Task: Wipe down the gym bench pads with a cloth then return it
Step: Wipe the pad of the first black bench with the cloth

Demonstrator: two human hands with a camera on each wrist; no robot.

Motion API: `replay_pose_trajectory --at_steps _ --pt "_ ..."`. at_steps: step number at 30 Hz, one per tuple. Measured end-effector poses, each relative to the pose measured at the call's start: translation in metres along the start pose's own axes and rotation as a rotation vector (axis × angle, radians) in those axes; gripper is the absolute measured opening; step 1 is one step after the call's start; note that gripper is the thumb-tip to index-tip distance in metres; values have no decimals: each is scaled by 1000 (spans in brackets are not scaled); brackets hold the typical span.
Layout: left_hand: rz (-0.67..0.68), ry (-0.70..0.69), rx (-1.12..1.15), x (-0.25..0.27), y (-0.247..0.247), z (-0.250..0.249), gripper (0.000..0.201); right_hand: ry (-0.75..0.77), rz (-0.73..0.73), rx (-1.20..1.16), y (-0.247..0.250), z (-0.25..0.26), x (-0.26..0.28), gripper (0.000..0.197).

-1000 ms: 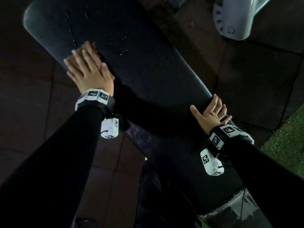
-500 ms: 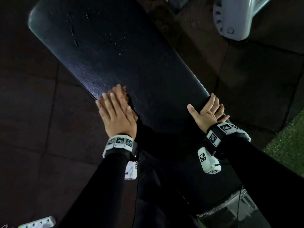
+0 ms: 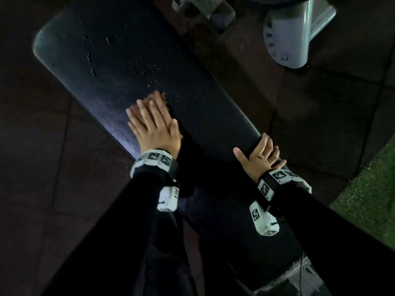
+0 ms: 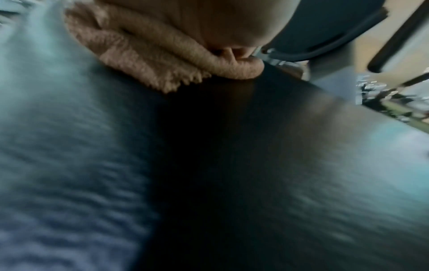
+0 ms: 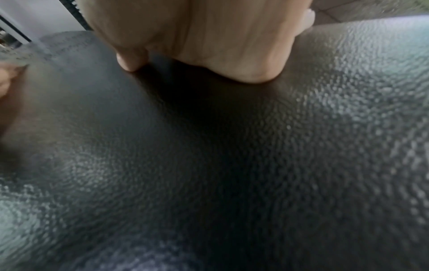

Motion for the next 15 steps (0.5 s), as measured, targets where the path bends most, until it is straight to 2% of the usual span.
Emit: replay_pose_trajectory --at_steps 2,6,8,11,15 --pt "44 -54 17 5 -5 -13 75 -6 -15 -1 0 -1 0 99" --pt "69 -22 229 0 3 -6 78 -40 -49 0 -1 1 3 98" --pt "73 -9 274 -6 13 8 72 -68 -81 -4 0 1 8 97" --pt "88 -2 169 -33 26 42 59 -91 -153 5 4 4 16 95" --pt "106 -71 17 -87 43 89 54 -133 -198 14 1 21 34 89"
Point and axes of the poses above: each hand's wrist, its own x-axis away from the middle knuckle, its own y-axis out of the back of the hand, z = x × y, the point moved 6 cm from there along -x, towards the middle knuckle, and after that the axes turned 3 degrees about -z, right-handed, at the moved point
